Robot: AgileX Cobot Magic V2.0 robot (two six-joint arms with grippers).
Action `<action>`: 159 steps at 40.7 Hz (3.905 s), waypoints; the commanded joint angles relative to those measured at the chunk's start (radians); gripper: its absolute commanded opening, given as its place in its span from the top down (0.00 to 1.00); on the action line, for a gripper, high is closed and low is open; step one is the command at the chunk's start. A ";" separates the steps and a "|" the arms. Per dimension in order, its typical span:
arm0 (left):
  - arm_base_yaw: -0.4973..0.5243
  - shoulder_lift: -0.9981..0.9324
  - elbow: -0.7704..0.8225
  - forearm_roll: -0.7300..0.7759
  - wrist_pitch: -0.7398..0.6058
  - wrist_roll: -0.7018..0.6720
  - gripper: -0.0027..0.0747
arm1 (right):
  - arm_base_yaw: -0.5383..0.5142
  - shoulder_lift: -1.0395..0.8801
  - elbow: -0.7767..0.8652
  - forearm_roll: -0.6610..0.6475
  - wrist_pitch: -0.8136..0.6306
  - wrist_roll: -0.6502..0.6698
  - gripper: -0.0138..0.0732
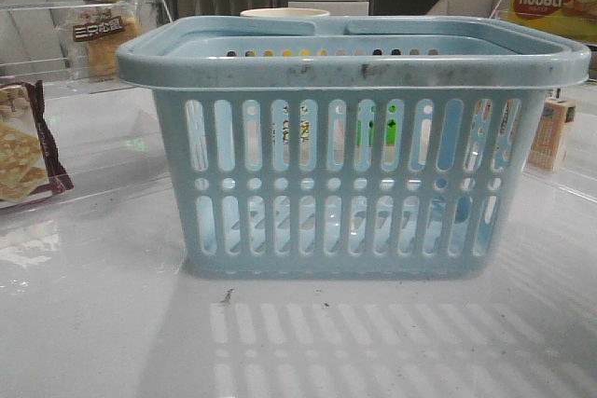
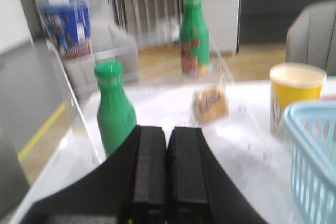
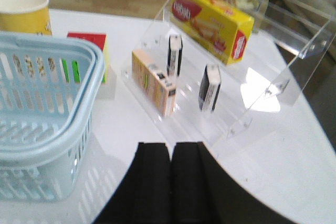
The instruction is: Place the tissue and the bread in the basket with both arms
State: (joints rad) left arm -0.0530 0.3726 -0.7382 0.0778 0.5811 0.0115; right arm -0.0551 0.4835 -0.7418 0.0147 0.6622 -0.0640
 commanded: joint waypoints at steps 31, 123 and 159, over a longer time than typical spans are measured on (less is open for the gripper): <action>0.001 0.285 -0.033 0.009 0.076 0.002 0.48 | -0.004 0.194 -0.032 0.001 0.081 -0.005 0.26; -0.266 0.285 -0.033 -0.062 0.053 0.020 0.45 | -0.140 1.279 -0.666 -0.085 -0.292 0.050 0.45; -0.266 0.285 -0.033 -0.062 0.053 0.020 0.45 | 0.126 0.971 -0.853 0.249 0.046 0.050 0.67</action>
State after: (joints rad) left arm -0.3109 0.6526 -0.7382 0.0220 0.7150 0.0300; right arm 0.0142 1.4972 -1.5580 0.2096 0.7533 -0.0141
